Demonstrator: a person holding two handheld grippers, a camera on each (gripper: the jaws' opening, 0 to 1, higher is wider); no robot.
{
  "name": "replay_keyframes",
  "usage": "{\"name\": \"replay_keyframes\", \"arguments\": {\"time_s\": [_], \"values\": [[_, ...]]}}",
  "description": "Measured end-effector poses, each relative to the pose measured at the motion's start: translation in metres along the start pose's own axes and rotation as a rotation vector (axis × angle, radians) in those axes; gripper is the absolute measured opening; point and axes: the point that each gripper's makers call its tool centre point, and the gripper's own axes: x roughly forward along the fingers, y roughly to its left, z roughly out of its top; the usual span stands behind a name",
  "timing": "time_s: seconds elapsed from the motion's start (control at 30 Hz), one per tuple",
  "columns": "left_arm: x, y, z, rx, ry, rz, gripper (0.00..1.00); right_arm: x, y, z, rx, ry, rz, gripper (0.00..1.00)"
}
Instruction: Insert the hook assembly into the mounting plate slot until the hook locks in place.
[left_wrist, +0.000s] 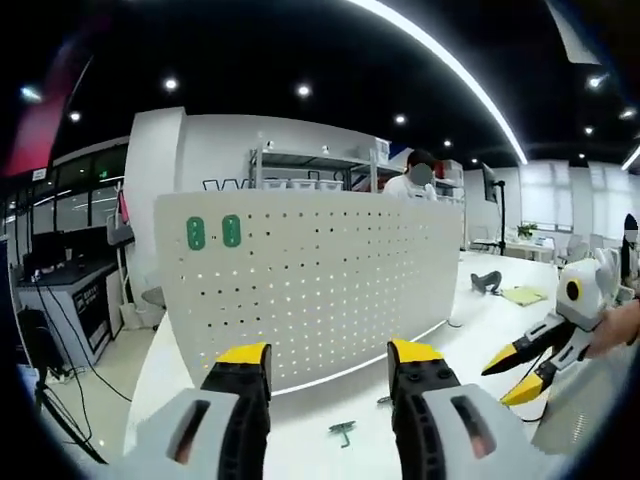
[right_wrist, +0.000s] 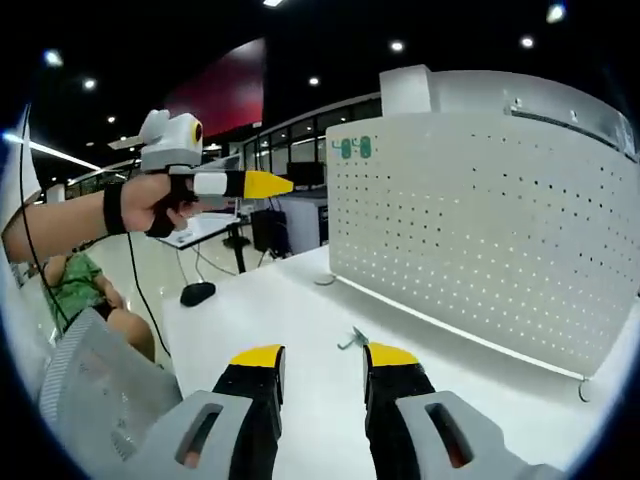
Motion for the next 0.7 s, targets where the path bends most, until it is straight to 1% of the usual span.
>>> {"name": "replay_keyframes", "arguments": {"time_s": [0.07, 0.13, 0.27, 0.5, 0.7], "values": [[-0.006, -0.005, -0.003, -0.01, -0.005, -0.015, 0.48, 0.001, 0.002, 0.001, 0.0, 0.003, 0.001, 0.31], [-0.012, -0.008, -0.007, -0.02, -0.005, -0.013, 0.48, 0.003, 0.006, 0.003, -0.004, 0.004, -0.001, 0.31], [-0.022, -0.018, -0.015, -0.019, 0.006, -0.041, 0.49, 0.005, 0.013, 0.005, -0.008, 0.005, -0.004, 0.31], [-0.038, -0.019, -0.021, -0.041, 0.011, -0.05, 0.49, 0.003, 0.02, 0.004, -0.001, -0.001, -0.027, 0.31], [-0.041, -0.02, -0.025, -0.046, 0.02, -0.053, 0.5, 0.002, 0.019, 0.005, 0.003, -0.012, -0.045, 0.31]]}}
